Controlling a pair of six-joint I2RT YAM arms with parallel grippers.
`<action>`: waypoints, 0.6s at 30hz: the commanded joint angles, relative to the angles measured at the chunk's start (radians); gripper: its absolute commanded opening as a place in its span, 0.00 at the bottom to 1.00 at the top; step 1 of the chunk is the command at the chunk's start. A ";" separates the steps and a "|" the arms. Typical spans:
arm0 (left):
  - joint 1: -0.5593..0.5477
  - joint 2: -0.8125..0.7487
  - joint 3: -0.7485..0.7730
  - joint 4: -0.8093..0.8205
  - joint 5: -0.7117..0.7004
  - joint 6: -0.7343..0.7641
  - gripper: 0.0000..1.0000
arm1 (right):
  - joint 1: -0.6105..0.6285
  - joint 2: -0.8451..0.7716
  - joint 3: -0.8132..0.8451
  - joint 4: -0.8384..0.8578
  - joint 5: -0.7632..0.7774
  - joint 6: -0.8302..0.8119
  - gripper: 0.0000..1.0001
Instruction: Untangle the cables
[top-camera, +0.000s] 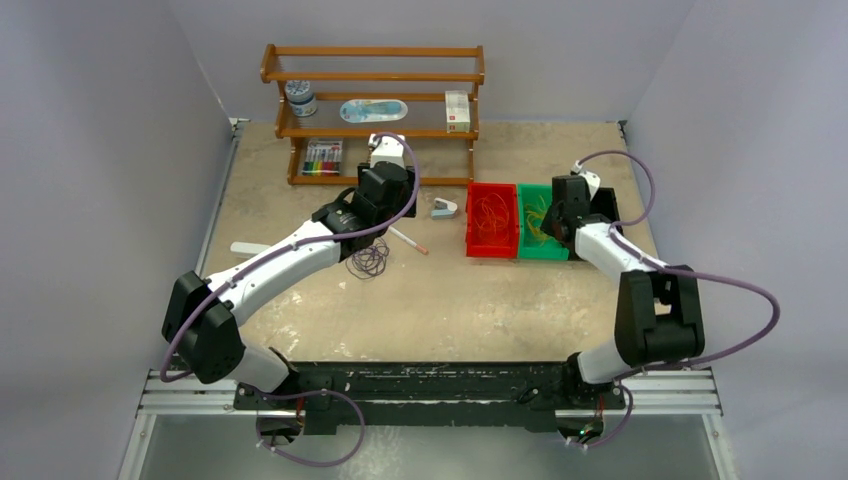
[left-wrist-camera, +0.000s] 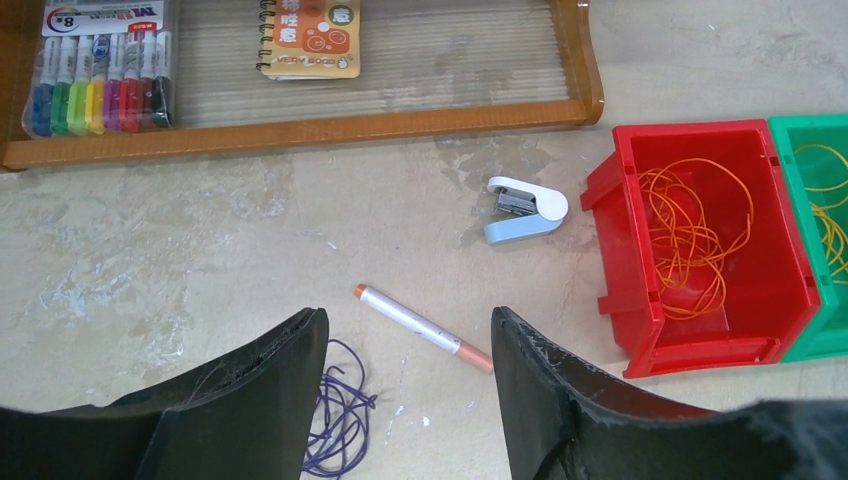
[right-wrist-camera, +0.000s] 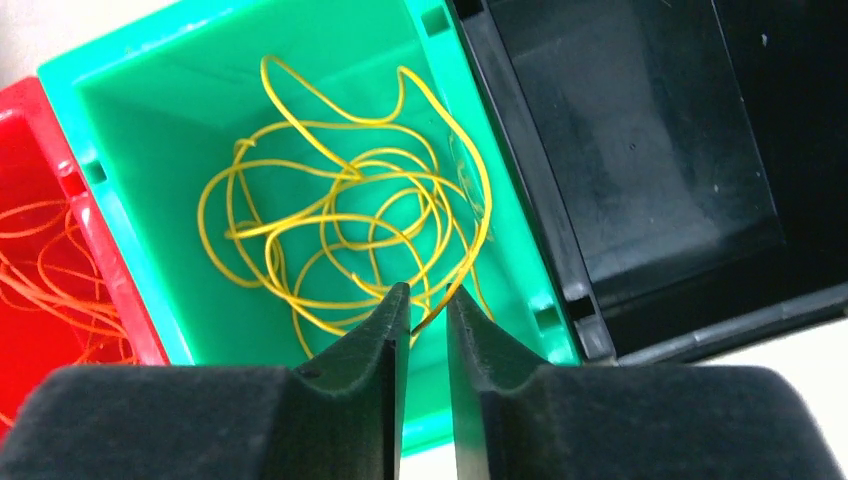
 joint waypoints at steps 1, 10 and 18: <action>-0.001 -0.022 0.015 0.002 -0.024 -0.006 0.60 | -0.004 0.051 0.070 0.087 0.037 -0.031 0.19; 0.001 -0.002 0.024 -0.013 -0.028 -0.005 0.60 | -0.005 0.182 0.101 0.139 -0.038 -0.046 0.00; 0.001 -0.003 0.021 -0.028 -0.039 -0.011 0.61 | -0.004 0.218 0.100 0.144 -0.073 -0.058 0.00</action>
